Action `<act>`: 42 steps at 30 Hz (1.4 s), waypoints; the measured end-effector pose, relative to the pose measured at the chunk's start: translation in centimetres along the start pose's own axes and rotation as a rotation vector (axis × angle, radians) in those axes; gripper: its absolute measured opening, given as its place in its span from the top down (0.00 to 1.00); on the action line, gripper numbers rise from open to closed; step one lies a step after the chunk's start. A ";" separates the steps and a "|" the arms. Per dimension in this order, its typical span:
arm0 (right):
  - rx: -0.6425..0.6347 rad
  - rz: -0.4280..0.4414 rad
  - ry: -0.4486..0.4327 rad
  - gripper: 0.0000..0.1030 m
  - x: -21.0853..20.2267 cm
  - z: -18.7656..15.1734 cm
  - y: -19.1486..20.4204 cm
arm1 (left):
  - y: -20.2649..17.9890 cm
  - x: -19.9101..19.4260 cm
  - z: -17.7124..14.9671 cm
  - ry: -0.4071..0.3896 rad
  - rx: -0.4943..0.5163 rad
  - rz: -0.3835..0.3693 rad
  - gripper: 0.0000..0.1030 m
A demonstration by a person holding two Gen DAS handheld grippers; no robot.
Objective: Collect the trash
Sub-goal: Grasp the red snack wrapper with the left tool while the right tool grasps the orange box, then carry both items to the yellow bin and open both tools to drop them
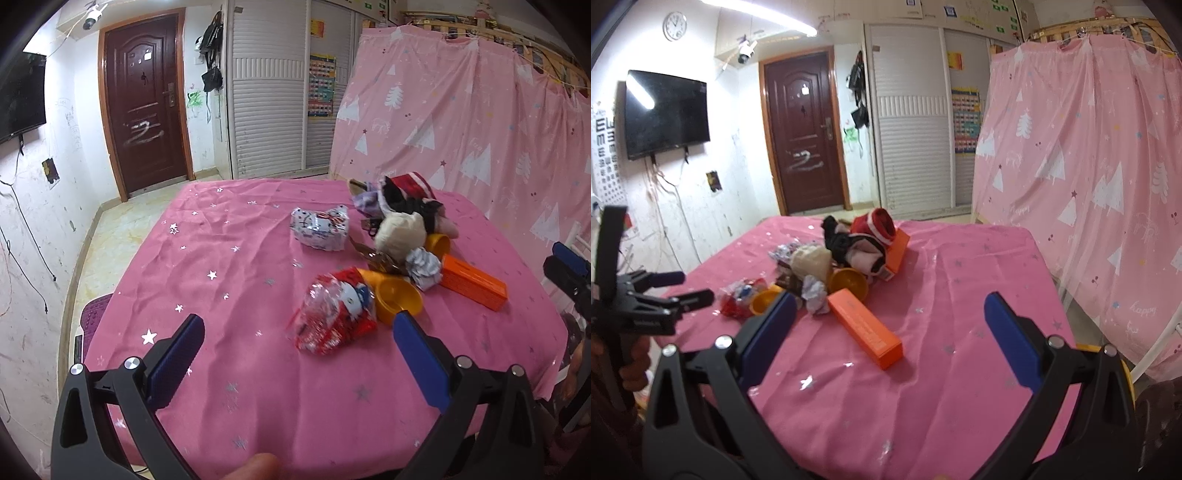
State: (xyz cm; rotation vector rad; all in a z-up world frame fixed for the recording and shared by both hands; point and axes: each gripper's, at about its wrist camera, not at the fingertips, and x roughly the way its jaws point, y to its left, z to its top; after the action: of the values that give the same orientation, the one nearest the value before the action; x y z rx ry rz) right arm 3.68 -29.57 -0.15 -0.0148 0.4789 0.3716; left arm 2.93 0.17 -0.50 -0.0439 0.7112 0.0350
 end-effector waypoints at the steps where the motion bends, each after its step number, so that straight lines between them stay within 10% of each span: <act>1: -0.004 -0.003 0.008 0.05 0.5 0.1 0.1 | 0.2 0.1 0.2 0.002 -0.003 0.001 0.07; 22: -0.156 0.090 0.210 0.05 7.8 0.4 3.8 | -0.3 3.9 1.7 0.039 0.094 -0.067 0.08; 27: -0.162 0.070 0.273 0.07 8.8 0.3 3.5 | -1.3 5.4 2.2 0.088 0.120 -0.082 0.27; 33: -0.166 0.040 0.373 0.37 10.0 -0.5 2.2 | -2.5 6.7 2.2 0.163 0.137 -0.100 0.64; 39: -0.157 0.088 0.397 0.77 9.9 -1.1 1.5 | -2.6 6.1 1.8 0.147 0.124 -0.072 0.72; 42: -0.156 0.104 0.369 0.79 9.2 -0.9 1.5 | -2.2 5.0 2.0 0.114 0.112 -0.059 0.73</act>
State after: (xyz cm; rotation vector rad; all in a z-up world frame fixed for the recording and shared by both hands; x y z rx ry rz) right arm 10.33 -25.07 -5.02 -0.2135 0.8162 0.5112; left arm 8.12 -1.85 -2.14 0.0409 0.8244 -0.0647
